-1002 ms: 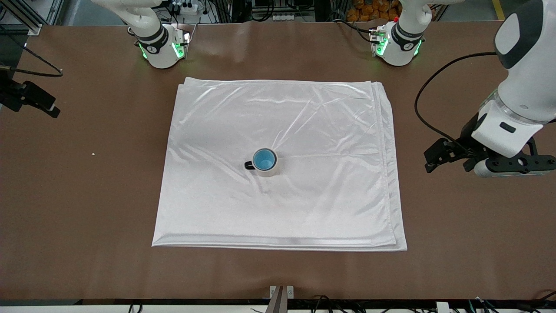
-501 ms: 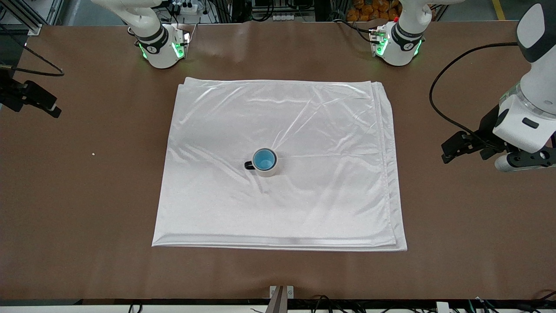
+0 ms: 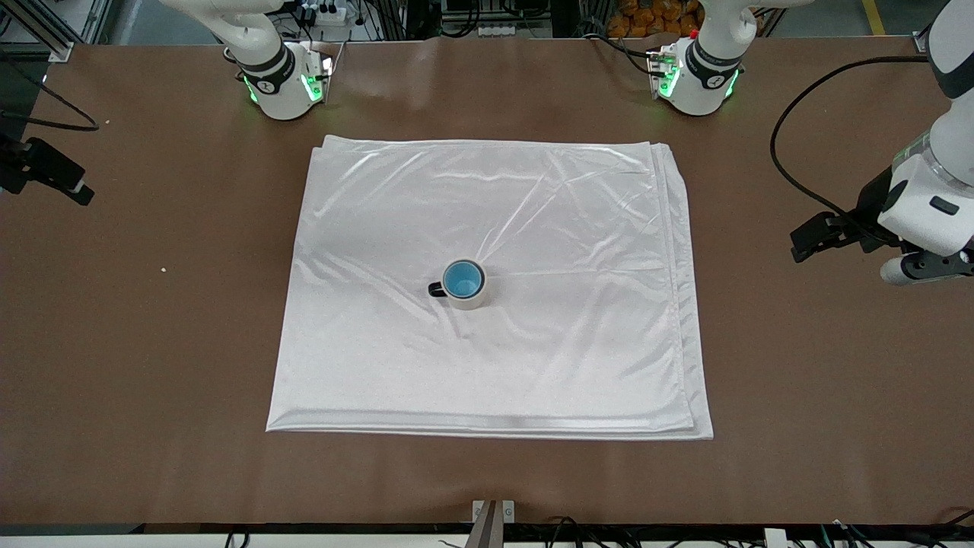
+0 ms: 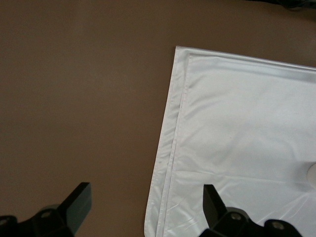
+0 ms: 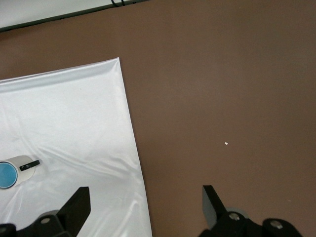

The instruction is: Place blue cup into white mug on cloth

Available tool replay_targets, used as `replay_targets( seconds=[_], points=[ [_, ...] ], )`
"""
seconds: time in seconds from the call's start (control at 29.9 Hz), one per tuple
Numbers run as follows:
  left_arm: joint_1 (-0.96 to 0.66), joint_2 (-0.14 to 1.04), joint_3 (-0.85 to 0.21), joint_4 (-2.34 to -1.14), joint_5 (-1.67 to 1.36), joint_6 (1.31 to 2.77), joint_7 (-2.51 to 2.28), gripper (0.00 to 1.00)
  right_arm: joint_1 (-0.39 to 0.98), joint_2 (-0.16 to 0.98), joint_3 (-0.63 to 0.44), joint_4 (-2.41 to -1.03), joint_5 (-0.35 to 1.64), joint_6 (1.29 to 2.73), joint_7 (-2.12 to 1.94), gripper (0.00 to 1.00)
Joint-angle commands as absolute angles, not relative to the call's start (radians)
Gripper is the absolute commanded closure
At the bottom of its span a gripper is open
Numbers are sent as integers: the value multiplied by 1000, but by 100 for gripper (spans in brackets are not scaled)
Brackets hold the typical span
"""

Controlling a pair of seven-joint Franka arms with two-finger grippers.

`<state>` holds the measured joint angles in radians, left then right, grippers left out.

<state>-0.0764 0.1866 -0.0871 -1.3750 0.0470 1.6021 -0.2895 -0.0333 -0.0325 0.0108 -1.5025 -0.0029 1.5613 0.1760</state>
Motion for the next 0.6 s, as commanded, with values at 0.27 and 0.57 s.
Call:
replay_targets(
  seconds=[0.27, 0.57],
  points=[
    [8, 80, -158, -1470, 51, 1595, -255, 0, -34, -29, 12, -1493, 0, 1555, 176, 0],
    [12, 63, -150, -1488, 48, 1595, -252, 0, -35, -31, 12, -1491, 0, 1555, 175, 0]
  ],
)
